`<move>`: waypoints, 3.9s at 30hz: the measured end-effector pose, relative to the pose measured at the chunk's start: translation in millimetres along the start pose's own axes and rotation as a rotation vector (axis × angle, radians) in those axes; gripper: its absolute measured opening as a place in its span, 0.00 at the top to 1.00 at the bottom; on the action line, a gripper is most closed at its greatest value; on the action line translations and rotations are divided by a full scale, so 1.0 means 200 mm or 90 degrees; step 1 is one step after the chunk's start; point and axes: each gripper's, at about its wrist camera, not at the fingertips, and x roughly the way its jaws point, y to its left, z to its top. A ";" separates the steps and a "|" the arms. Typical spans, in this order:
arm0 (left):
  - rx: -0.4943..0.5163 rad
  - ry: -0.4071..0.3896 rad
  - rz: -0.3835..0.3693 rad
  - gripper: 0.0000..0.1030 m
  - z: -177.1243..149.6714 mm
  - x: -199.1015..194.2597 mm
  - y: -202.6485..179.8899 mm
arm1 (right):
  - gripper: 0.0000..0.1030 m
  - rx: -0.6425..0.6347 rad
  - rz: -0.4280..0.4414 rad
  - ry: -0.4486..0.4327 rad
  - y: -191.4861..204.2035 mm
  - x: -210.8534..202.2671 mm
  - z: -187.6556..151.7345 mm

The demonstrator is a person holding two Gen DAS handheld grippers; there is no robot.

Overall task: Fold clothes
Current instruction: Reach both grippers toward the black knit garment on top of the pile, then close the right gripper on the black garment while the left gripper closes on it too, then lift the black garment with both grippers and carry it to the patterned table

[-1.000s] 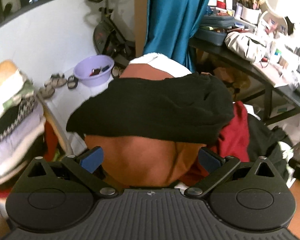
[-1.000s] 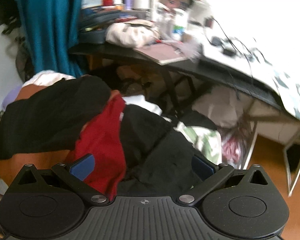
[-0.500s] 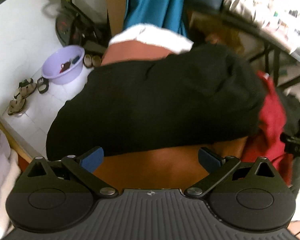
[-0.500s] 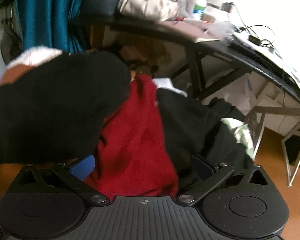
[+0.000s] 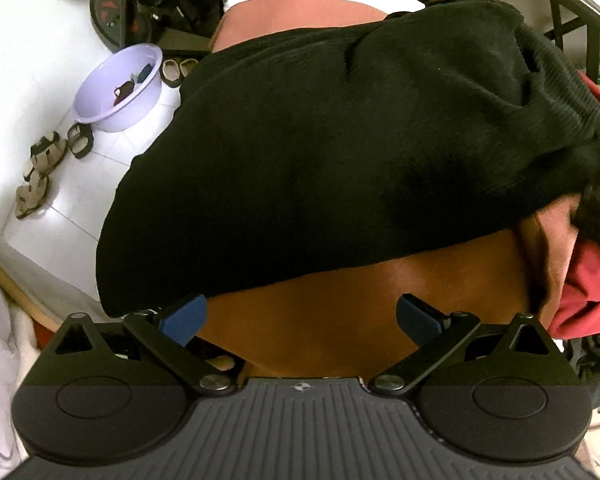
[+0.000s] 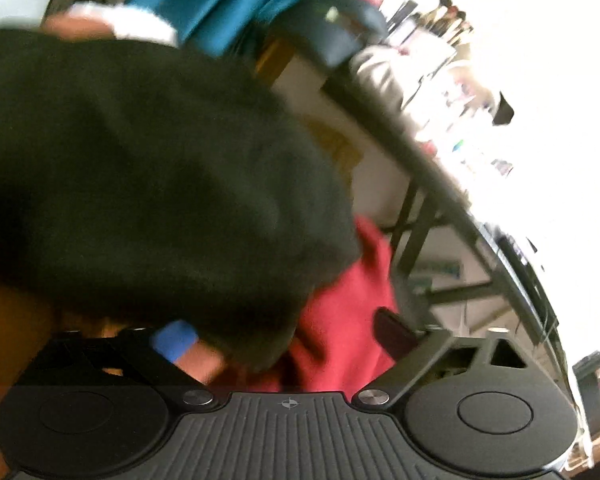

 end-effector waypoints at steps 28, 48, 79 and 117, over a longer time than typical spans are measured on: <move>0.116 -0.062 0.010 0.00 0.06 0.10 -0.04 | 0.77 0.167 0.168 0.020 -0.11 0.13 0.27; 0.060 -0.234 0.064 0.90 0.37 0.13 0.14 | 0.49 0.270 0.150 -0.005 -0.26 0.16 0.35; -0.015 -0.519 0.014 0.95 0.73 -0.91 0.29 | 0.84 0.554 0.289 -0.235 -0.86 -0.29 1.15; 0.401 -0.487 -0.528 0.95 -0.24 -1.52 -2.93 | 0.84 0.529 -0.014 -0.396 -3.48 -2.28 -0.89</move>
